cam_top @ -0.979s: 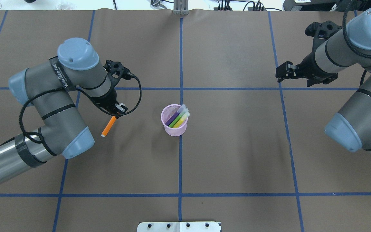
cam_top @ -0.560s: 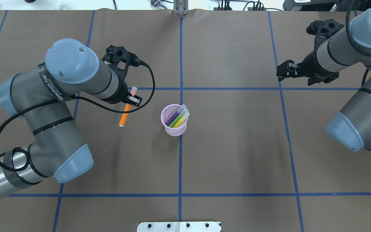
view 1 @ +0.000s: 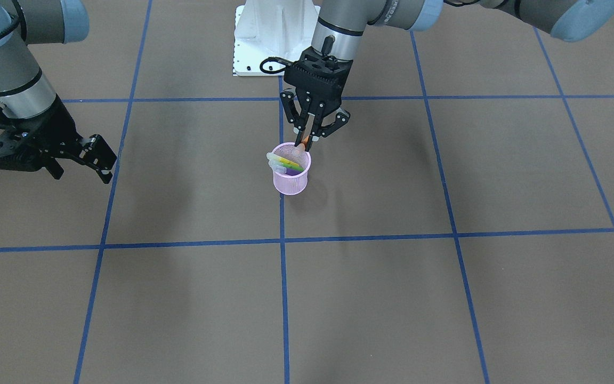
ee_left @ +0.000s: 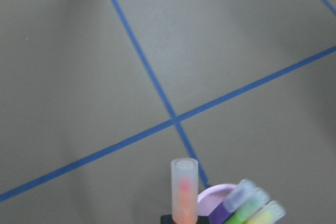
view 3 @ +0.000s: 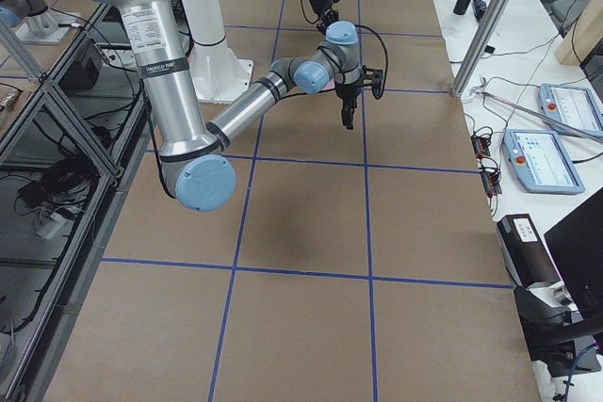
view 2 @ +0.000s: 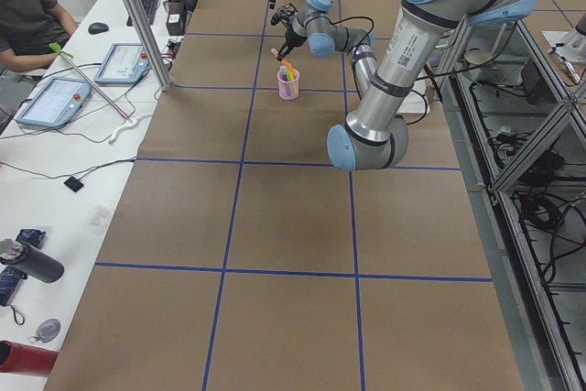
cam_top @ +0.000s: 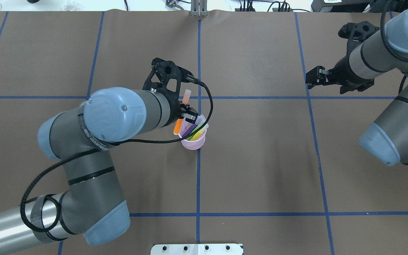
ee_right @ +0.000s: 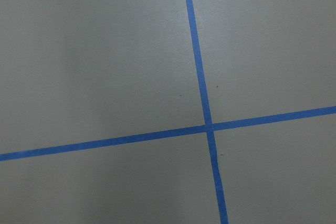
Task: Collect pens into pen holder
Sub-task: 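Lift the orange marker with the left gripper and carry it over the cup, then open the left gripper to drop the orange marker into the cup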
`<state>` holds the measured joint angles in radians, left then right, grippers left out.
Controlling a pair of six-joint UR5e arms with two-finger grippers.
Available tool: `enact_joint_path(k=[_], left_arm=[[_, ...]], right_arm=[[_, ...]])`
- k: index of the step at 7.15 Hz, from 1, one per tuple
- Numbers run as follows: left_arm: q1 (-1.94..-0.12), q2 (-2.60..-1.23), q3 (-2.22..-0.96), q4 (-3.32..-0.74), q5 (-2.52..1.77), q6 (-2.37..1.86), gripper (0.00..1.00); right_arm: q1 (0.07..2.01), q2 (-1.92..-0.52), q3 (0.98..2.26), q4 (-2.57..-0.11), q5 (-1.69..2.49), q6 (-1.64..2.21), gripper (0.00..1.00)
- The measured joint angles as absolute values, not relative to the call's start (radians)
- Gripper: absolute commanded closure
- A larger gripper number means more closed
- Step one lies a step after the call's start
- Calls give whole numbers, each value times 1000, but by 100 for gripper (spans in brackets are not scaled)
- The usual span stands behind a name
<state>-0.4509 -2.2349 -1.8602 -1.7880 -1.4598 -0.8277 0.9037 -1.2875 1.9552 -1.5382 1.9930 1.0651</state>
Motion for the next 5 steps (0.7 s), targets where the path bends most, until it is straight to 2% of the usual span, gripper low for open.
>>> enact_joint_path(k=[5], left_arm=[[-394,-2246,-1783,-1895,-1304,-952,100]], right_arm=[[903,-1285,1928,-1516,1991,1058,2]])
